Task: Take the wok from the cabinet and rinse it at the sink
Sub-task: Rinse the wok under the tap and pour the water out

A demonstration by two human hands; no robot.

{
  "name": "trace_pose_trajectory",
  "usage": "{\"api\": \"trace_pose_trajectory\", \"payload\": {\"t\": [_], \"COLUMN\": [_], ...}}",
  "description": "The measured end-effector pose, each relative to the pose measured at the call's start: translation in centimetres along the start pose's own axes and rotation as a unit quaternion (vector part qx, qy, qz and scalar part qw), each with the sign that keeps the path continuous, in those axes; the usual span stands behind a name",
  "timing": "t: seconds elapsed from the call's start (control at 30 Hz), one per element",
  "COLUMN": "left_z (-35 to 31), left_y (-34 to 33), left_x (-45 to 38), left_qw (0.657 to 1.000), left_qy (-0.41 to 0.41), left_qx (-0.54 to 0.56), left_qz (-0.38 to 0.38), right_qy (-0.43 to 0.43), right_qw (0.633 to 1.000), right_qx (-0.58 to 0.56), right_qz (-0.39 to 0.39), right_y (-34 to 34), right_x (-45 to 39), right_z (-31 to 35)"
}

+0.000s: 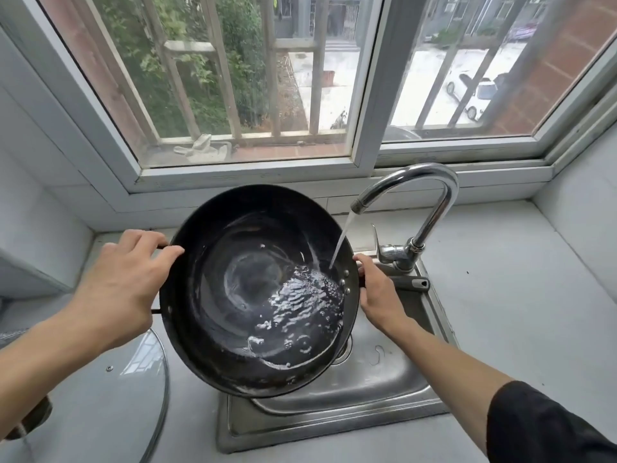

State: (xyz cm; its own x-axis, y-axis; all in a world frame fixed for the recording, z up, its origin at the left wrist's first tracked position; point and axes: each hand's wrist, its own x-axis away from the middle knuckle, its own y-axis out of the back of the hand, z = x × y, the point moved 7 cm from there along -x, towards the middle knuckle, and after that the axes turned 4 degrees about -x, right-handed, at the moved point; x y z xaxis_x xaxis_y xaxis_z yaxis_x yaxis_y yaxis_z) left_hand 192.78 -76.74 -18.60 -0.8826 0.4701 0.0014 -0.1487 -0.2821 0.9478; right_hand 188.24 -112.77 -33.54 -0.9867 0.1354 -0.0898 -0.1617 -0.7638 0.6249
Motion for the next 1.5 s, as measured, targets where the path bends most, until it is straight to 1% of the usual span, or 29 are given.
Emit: {"api": "trace_pose_trajectory", "payload": {"t": [0.13,0.3,0.43,0.57,0.73,0.93,1.07,1.3,1.5], "left_z": [-0.3,-0.8,-1.6,-2.7,-3.9,-6.1,-7.6,-10.0,-11.5], "left_y": [0.2,-0.5,-1.2,-2.5,-4.3,-6.0,-6.8,-8.5,-9.8], "left_x": [0.6,1.9,2.6,2.8,2.7,2.0,1.3,0.7,0.8], "left_qw": [0.997,0.986,0.975,0.961,0.944,0.929,0.914,0.888,0.865], "left_qy": [0.003,0.001,-0.01,-0.022,-0.032,-0.052,-0.071,-0.1,-0.111], "left_qx": [-0.005,-0.004,0.018,0.075,0.164,0.233,0.275,0.332,0.376], "left_qz": [0.074,0.165,0.223,0.267,0.285,0.283,0.29,0.302,0.312], "right_qy": [0.018,0.031,0.039,0.032,0.042,0.066,0.053,0.062,0.071], "right_qw": [1.0,0.998,0.994,0.988,0.975,0.966,0.95,0.919,0.911], "right_qx": [0.003,0.038,0.062,0.095,0.162,0.204,0.266,0.357,0.373], "right_qz": [0.025,0.05,0.079,0.119,0.145,0.143,0.157,0.154,0.16], "right_y": [0.2,0.5,1.1,2.0,3.9,7.8,10.0,13.3,14.5], "right_x": [1.2,2.9,4.2,5.3,5.8,6.1,6.0,6.2,6.7], "right_z": [0.2,0.3,0.3,-0.6,-1.4,-1.0,-1.6,-2.1,-2.3]}}
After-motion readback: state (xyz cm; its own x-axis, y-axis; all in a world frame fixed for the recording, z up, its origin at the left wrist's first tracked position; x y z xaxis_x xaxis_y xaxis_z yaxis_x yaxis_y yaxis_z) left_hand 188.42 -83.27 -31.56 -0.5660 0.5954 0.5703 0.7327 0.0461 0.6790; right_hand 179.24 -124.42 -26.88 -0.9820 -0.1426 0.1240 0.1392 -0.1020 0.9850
